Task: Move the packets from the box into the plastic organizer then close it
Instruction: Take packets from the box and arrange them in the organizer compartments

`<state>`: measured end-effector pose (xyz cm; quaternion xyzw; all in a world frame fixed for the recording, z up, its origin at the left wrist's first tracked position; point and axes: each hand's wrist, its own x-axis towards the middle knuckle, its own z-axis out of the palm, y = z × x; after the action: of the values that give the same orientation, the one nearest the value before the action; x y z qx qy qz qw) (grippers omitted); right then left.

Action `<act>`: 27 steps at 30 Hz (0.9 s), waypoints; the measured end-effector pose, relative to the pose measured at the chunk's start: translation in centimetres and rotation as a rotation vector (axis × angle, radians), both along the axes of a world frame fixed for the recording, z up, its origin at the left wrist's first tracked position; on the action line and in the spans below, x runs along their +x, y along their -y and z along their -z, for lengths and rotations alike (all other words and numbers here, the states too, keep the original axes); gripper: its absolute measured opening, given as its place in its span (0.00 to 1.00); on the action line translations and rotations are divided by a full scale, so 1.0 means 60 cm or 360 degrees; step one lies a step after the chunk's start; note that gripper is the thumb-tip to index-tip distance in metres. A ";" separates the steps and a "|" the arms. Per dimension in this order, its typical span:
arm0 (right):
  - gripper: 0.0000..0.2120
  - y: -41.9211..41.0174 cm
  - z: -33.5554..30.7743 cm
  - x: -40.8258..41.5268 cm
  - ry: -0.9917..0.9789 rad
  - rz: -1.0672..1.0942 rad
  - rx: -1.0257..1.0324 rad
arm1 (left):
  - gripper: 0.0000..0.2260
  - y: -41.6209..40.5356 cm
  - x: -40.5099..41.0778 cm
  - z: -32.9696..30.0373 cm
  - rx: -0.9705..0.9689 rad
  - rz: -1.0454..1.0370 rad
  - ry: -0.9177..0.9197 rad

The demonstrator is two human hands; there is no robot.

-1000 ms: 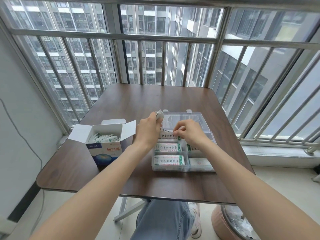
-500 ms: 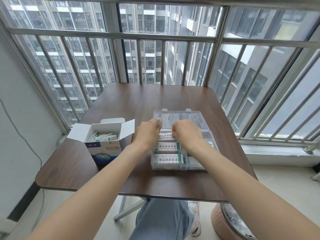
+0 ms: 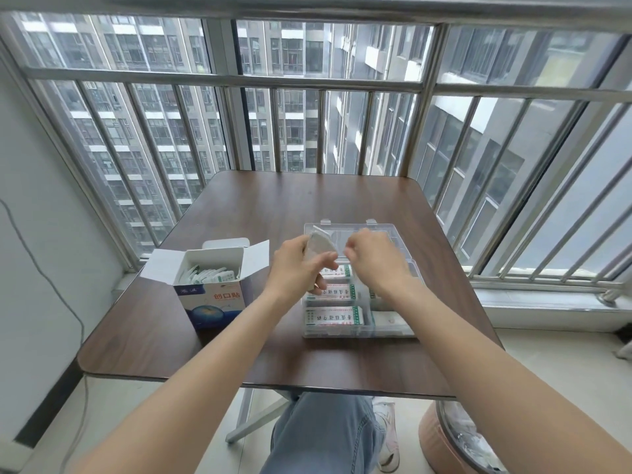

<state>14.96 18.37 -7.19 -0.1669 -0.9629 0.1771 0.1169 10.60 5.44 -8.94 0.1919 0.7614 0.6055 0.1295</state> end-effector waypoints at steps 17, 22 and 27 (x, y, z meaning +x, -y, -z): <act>0.11 0.010 -0.039 0.098 -0.0546 -0.0163 -0.1801 | 0.05 0.031 0.071 -0.037 0.0389 0.0251 0.0119; 0.07 0.015 -0.034 0.113 -0.0475 -0.0081 -0.1783 | 0.07 0.032 0.087 -0.045 0.0489 0.0184 0.0207; 0.06 0.025 -0.042 0.124 -0.0497 -0.0076 -0.1612 | 0.04 0.036 0.082 -0.037 0.0401 0.0096 0.0108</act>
<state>22.37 16.85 -4.68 -0.1521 -0.7314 0.6453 0.1597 15.53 3.26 -6.70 0.2089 0.6685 0.6982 0.1482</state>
